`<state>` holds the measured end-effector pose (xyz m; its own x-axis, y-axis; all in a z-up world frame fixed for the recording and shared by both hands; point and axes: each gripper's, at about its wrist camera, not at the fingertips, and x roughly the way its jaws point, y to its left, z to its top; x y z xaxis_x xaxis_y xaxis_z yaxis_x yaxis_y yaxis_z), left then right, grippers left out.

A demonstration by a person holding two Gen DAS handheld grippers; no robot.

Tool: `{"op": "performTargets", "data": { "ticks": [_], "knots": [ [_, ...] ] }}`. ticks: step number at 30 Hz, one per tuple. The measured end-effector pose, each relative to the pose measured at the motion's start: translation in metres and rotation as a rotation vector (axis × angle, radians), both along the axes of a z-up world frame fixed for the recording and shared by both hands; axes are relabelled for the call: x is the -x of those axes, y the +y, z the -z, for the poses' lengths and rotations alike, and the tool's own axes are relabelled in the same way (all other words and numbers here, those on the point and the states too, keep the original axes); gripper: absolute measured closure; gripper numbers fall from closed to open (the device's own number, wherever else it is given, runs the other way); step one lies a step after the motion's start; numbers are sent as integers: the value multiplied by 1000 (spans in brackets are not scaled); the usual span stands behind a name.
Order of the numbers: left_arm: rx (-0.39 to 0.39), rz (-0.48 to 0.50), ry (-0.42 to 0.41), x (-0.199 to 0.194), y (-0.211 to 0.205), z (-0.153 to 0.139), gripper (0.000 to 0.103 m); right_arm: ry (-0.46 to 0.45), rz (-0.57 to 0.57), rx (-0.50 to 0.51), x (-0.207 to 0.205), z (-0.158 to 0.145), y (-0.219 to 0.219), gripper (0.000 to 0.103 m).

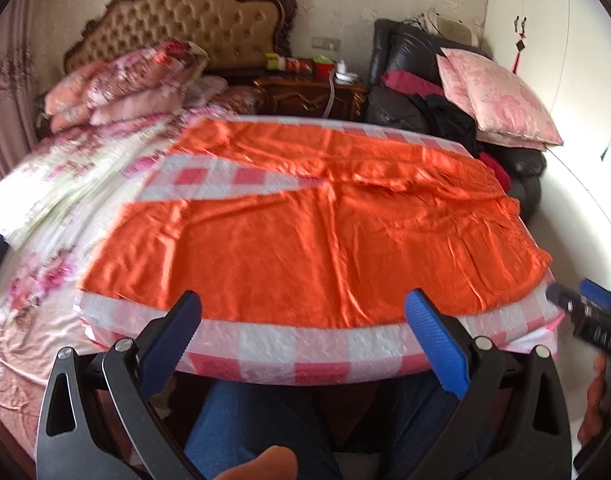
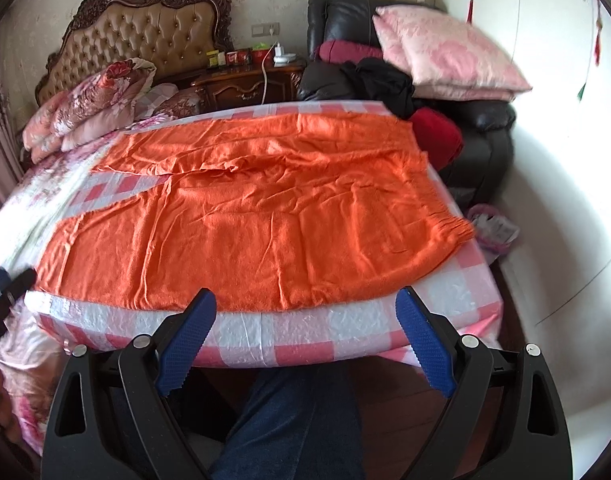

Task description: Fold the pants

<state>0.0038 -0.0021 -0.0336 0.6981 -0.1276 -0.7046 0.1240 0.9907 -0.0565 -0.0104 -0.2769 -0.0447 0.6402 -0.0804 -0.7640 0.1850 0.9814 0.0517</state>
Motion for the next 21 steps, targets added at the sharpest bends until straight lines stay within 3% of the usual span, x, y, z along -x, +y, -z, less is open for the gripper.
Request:
{"op": "performTargets", "data": {
  "ticks": [4, 7, 13, 18, 21],
  "knots": [
    [73, 46, 65, -10, -2, 22, 1, 36, -2, -68, -37, -3, -35, 15],
    [141, 59, 115, -21, 2, 39, 2, 72, 2, -32, -84, -7, -70, 15],
    [197, 44, 186, -44, 17, 68, 2, 202, 50, -64, -214, 6, -162, 15],
    [244, 57, 233, -56, 39, 77, 11, 314, -5, 139, -320, 33, -188, 15],
    [245, 51, 245, -58, 51, 80, 16, 378, -99, 186, -369, 49, -188, 16]
  ]
}}
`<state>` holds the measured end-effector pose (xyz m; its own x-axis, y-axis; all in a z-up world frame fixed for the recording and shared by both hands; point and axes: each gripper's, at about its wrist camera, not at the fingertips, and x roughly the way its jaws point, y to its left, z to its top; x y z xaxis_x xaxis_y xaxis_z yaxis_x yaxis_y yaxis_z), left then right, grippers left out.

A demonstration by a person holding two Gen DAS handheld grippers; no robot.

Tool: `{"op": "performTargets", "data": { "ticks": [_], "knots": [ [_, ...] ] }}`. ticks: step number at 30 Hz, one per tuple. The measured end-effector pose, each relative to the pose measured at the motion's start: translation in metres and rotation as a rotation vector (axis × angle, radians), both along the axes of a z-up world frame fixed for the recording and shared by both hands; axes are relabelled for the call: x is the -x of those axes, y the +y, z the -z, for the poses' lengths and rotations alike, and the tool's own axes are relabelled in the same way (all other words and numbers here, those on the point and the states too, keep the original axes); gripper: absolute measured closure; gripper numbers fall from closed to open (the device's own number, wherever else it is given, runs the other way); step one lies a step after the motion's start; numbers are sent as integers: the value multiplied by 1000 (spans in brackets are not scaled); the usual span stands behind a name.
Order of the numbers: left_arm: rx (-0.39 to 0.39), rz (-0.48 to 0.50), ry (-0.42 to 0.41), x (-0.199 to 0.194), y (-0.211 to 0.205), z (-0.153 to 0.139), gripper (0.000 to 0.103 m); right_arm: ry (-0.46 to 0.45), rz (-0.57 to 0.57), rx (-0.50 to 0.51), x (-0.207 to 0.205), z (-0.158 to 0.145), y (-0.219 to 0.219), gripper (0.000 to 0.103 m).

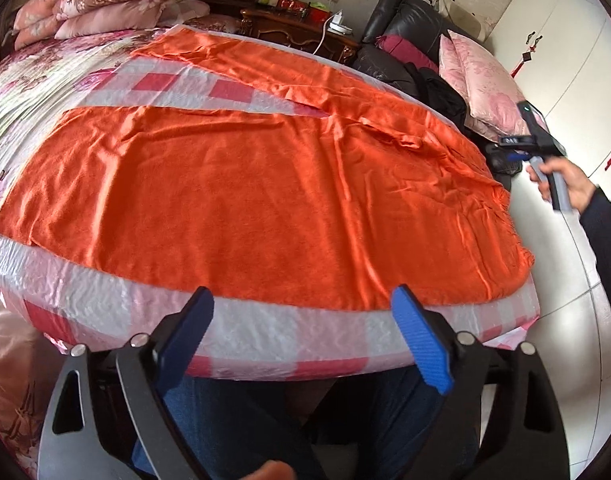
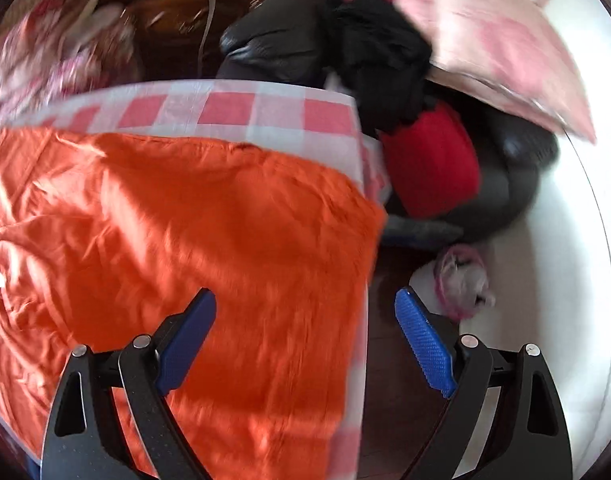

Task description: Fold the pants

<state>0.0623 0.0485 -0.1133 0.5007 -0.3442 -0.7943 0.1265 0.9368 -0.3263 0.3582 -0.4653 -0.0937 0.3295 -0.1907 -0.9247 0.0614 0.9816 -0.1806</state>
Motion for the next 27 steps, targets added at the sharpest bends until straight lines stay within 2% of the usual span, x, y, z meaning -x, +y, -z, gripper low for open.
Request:
{"op": "performTargets", "data": {
  "ticks": [3, 6, 8, 12, 13, 14, 15, 16, 17, 19, 22, 24, 27],
  "knots": [
    [8, -24, 37, -3, 16, 6, 20, 10, -60, -27, -33, 6, -1, 15],
    [27, -71, 80, -7, 38, 10, 25, 74, -123, -25, -63, 23, 4, 16],
    [20, -100, 95, -11, 52, 11, 30, 115, -147, -29, -77, 36, 5, 22],
    [-24, -135, 91, -30, 78, -1, 36, 136, -165, -77, -96, 51, 1, 26],
    [-34, -133, 80, -38, 82, -7, 38, 127, -176, -79, -97, 52, 2, 33],
    [-40, -132, 65, -48, 87, -14, 38, 109, -189, -108, -97, 49, 3, 55],
    [-46, -130, 48, -58, 91, -21, 39, 99, -194, -114, -98, 45, 4, 68],
    [-53, -124, 20, -74, 93, -32, 39, 96, -207, -119, -97, 41, 7, 86],
    [-49, -118, 2, -88, 94, -41, 39, 83, -224, -126, -97, 36, 11, 89],
    [10, -105, -28, -128, 98, -60, 39, 17, -265, -121, -87, 16, 22, 90],
    [119, -119, -38, -196, 108, -76, 39, -112, -258, -116, -62, -20, 33, 91],
    [235, -154, 1, -256, 122, -74, 39, -184, -261, -128, -39, -45, 43, 91],
    [409, -239, 111, -338, 145, -53, 39, -251, -308, -166, 5, -74, 69, 91]
  ]
}}
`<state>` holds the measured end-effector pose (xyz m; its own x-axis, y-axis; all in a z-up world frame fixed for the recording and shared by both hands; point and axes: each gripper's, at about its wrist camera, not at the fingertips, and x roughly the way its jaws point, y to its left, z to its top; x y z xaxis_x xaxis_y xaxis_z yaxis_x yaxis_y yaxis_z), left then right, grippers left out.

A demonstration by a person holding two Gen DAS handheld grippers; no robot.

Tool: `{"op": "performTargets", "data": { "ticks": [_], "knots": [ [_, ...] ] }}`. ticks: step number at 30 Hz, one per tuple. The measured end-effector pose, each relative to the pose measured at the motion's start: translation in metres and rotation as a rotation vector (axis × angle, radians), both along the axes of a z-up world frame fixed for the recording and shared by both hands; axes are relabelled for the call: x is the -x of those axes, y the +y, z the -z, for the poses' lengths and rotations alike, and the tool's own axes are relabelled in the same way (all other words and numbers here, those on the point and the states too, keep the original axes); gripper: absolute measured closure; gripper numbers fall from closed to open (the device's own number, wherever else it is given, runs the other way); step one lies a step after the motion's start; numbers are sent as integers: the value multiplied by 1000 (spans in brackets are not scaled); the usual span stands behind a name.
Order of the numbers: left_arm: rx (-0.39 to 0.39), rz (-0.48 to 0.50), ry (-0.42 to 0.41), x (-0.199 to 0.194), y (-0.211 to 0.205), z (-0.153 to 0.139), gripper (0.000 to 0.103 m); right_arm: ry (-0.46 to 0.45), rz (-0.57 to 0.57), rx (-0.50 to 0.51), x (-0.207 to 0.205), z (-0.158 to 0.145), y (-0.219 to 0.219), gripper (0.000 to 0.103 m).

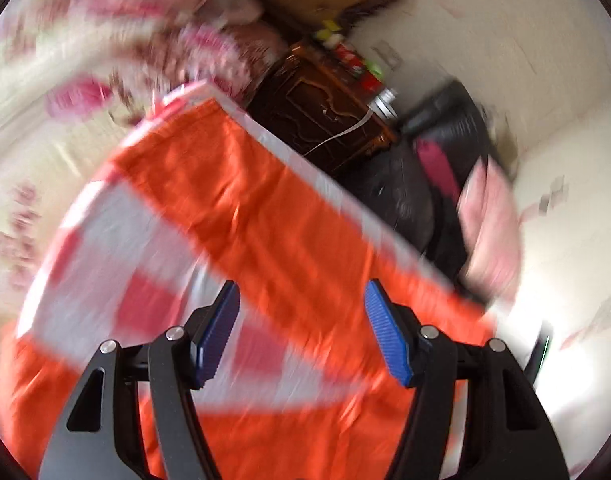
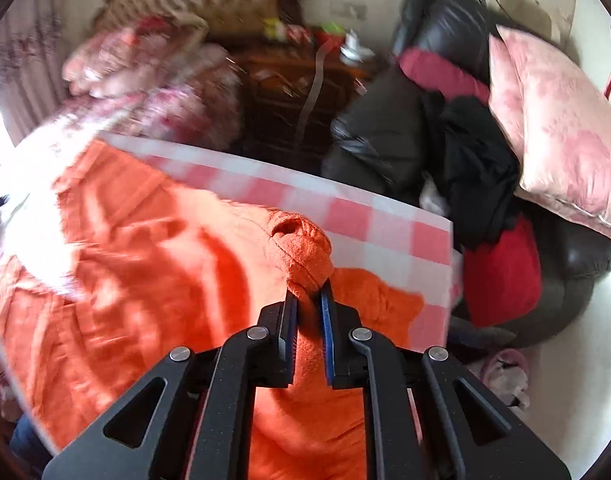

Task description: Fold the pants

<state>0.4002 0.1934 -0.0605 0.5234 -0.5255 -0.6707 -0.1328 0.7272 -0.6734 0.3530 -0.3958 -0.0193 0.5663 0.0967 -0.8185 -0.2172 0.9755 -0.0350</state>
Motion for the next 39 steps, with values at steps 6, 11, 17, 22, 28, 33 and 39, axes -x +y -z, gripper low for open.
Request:
{"op": "performTargets", "data": {
  "ticks": [6, 11, 17, 22, 28, 33, 39],
  "knots": [
    [112, -131, 205, -121, 27, 56, 39, -67, -154, -89, 113, -32, 56, 92],
    [155, -154, 272, -152, 24, 85, 39, -42, -240, -111, 180, -21, 70, 92],
    [123, -160, 316, -160, 26, 109, 80, 20, -172, -150, 209, -1, 54, 92],
    [157, -191, 274, -137, 40, 86, 100, -7, -107, -111, 206, -3, 44, 92],
    [209, -169, 162, -66, 63, 2, 100, -70, -85, -58, 173, -21, 15, 92],
    [197, -171, 53, 75, 91, -17, 100, -114, -119, -60, 205, -34, 5, 92],
    [242, -248, 160, 239, 115, 92, 100, 34, -93, -104, 270, 46, 0, 92]
  ]
}}
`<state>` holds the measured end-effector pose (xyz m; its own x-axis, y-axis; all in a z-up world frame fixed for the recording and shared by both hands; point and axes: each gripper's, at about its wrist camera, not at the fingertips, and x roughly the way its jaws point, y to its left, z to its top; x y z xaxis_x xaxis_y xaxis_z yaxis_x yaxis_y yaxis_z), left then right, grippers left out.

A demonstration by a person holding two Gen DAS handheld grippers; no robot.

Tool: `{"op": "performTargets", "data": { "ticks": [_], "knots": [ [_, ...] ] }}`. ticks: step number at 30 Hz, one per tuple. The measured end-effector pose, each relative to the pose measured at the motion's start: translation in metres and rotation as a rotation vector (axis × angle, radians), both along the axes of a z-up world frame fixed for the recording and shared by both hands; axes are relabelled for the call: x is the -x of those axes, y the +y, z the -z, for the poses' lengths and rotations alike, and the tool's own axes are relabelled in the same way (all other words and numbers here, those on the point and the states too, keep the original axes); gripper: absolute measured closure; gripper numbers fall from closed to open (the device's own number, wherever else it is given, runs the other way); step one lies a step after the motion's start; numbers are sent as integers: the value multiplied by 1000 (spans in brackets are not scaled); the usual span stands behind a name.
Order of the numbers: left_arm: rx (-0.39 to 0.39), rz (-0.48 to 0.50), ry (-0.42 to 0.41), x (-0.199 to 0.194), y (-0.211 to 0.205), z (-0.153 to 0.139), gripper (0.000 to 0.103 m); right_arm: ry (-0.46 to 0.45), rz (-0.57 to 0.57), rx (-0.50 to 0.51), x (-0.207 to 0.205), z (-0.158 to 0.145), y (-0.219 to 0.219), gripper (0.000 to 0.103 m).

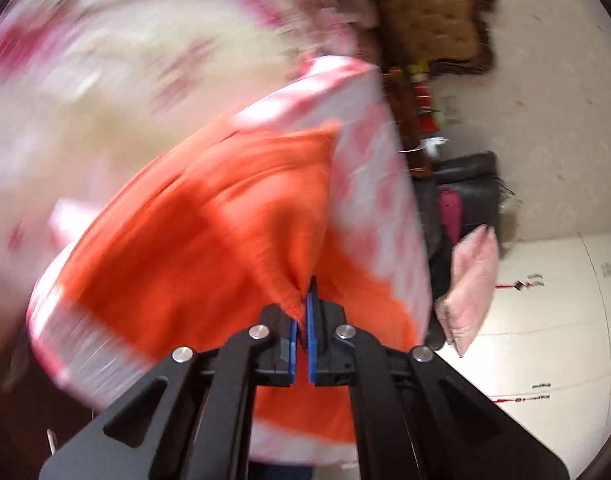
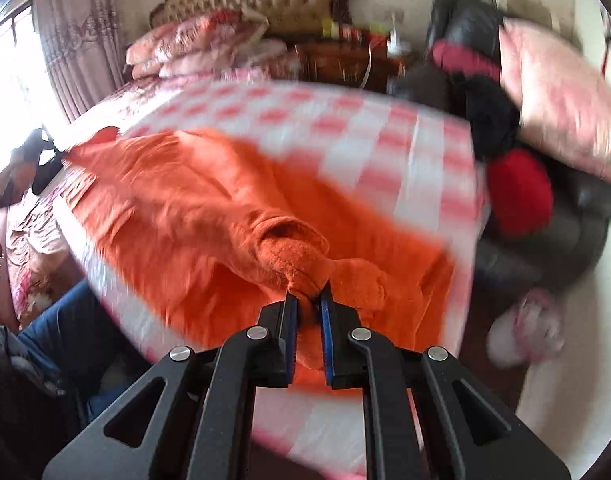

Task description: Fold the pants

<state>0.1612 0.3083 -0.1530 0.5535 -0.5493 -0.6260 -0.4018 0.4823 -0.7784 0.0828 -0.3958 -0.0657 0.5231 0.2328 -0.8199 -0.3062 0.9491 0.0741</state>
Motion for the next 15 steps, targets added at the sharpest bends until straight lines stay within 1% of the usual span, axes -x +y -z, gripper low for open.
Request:
{"op": "performTargets", "data": {
  "ticks": [1, 2, 3, 4, 5, 6, 7, 8, 9, 10, 11, 12, 13, 15],
  "knots": [
    [5, 0, 4, 15, 0, 15, 100, 21, 15, -22, 8, 13, -1, 92],
    [6, 0, -2, 22, 0, 24, 99, 39, 26, -53, 13, 22, -3, 92],
    [5, 5, -21, 26, -1, 28, 91, 57, 43, -78, 16, 29, -5, 92],
    [16, 7, -49, 30, -1, 32, 79, 68, 84, -92, 20, 36, -8, 88],
    [32, 4, -77, 30, 0, 34, 74, 66, 113, -105, 24, 37, -9, 77],
    [25, 6, -93, 32, 0, 32, 70, 64, 147, -123, 28, 36, -11, 69],
    [3, 9, -98, 32, -2, 30, 68, 61, 186, -147, 33, 33, -14, 49],
    [0, 9, -98, 31, -3, 30, 68, 49, 243, -191, 41, 29, -19, 34],
    [12, 6, -98, 31, -4, 31, 67, 45, 289, -234, 48, 28, -26, 32],
    [32, 3, -96, 31, -5, 32, 67, 48, 356, -302, 56, 26, -34, 32],
    [43, 1, -93, 29, -5, 32, 67, 44, 399, -350, 64, 25, -39, 32],
    [42, 4, -96, 30, -6, 32, 69, 36, 442, -408, 71, 24, -45, 31],
    [40, 9, -100, 28, -7, 31, 69, 26, 501, -487, 82, 24, -53, 31],
    [46, 18, -97, 26, -9, 32, 70, 45, 579, -585, 92, 31, -63, 31]
  ]
}}
